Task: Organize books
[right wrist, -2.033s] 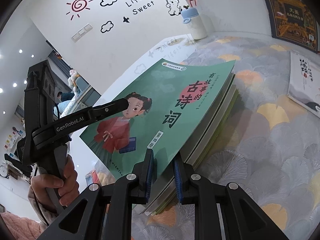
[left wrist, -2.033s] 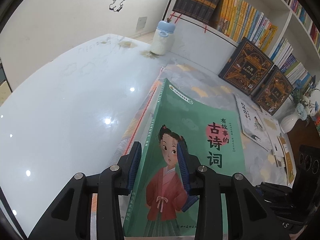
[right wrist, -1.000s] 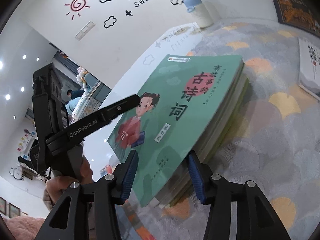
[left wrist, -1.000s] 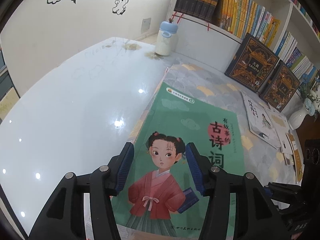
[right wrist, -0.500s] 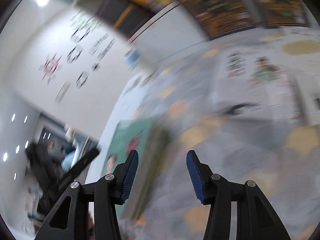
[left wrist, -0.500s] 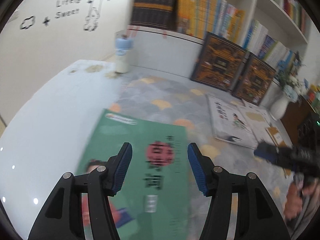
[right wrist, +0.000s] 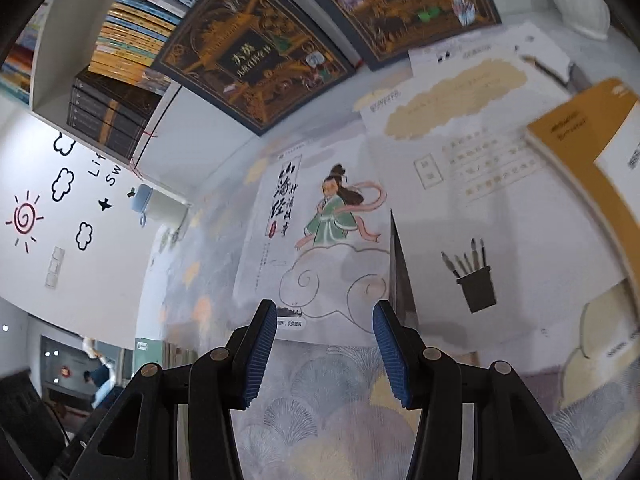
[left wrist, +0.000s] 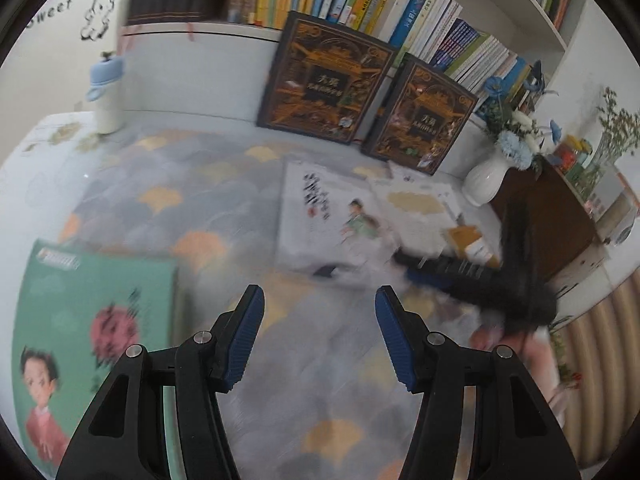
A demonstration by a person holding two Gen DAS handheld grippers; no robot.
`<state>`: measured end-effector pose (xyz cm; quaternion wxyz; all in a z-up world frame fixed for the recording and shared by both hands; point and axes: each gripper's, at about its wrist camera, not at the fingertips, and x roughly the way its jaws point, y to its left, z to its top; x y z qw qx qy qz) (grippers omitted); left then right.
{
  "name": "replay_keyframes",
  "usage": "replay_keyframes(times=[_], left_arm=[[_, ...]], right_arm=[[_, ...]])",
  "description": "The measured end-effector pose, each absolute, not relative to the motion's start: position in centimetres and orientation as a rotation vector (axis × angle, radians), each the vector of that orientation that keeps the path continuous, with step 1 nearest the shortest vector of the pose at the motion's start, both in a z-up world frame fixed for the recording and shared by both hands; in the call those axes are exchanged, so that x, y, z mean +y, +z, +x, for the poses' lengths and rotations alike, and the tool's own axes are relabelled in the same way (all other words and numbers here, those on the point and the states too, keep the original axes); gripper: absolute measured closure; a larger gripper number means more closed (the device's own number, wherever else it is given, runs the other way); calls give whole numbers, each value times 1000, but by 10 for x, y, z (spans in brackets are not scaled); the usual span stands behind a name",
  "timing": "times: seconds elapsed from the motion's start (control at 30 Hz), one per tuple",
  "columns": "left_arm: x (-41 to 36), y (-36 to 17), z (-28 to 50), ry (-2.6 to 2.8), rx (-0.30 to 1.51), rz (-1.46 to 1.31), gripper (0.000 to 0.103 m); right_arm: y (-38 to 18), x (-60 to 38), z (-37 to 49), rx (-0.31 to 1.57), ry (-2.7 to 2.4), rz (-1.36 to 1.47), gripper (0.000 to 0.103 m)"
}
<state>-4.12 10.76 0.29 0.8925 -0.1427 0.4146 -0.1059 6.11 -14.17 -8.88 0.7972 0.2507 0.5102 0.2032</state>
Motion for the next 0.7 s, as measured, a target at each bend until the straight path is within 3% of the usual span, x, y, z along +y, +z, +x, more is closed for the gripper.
replay_keyframes(times=[0.13,0.33,0.47,0.7], left_arm=[[105,-4,18,-162,873,-304,47],[84,-78,79,-129,1024,-410,47],[75,-103,84,16,1032,-309,47],[69,-99,67,-48,1052,-312,45]], right_arm=[[-97,-147,66,1095,413,522,55],[-104,-155,70,1080,446,543,55],[-104,-152,71,1078,453,524,55],[-102,-143,64,1060,471,441,52]])
